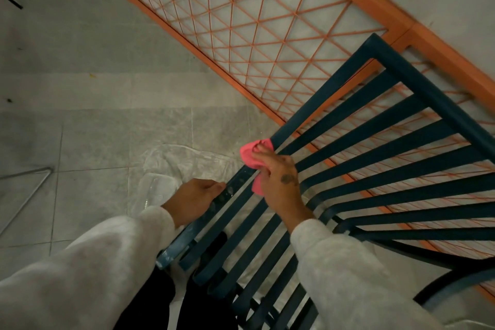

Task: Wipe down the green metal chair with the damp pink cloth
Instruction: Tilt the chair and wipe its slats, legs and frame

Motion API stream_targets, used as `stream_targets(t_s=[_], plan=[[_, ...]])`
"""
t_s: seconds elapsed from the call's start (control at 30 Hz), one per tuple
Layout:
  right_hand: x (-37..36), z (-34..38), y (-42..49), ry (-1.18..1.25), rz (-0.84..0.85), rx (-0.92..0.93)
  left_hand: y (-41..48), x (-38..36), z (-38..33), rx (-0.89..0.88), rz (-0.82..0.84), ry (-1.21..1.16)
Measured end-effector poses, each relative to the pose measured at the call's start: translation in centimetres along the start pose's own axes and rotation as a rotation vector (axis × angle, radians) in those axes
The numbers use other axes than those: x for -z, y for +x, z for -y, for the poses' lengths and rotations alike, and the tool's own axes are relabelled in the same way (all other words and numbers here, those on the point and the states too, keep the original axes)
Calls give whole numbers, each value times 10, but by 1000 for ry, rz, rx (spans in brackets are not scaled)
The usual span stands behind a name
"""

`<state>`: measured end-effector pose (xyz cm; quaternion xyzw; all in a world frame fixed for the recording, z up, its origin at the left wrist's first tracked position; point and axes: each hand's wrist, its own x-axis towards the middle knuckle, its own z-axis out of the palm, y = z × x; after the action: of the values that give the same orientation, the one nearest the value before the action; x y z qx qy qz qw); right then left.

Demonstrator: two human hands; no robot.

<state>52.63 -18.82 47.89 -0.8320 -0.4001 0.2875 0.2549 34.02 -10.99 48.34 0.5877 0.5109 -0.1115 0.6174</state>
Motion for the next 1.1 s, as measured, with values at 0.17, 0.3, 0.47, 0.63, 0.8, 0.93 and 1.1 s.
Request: stream_targets(t_s=[0.17, 0.3, 0.47, 0.63, 0.8, 0.93, 1.1], plan=[[36, 1, 22, -19, 118, 26, 1, -2, 1, 4, -13, -6], [32, 7, 29, -5, -54, -33, 2, -1, 10, 31, -2, -41], [1, 18, -8, -7, 89, -79, 1, -1, 13, 43, 15, -63], [26, 18, -2, -78, 228, 16, -3, -3, 15, 38, -7, -53], [28, 15, 17, -35, -10, -33, -5, -1, 26, 69, -14, -111], [-12, 14, -21, 67, 59, -66, -10, 0, 38, 104, -20, -166], [-45, 22, -68, 73, 152, -24, -21, 6, 52, 141, -24, -214]])
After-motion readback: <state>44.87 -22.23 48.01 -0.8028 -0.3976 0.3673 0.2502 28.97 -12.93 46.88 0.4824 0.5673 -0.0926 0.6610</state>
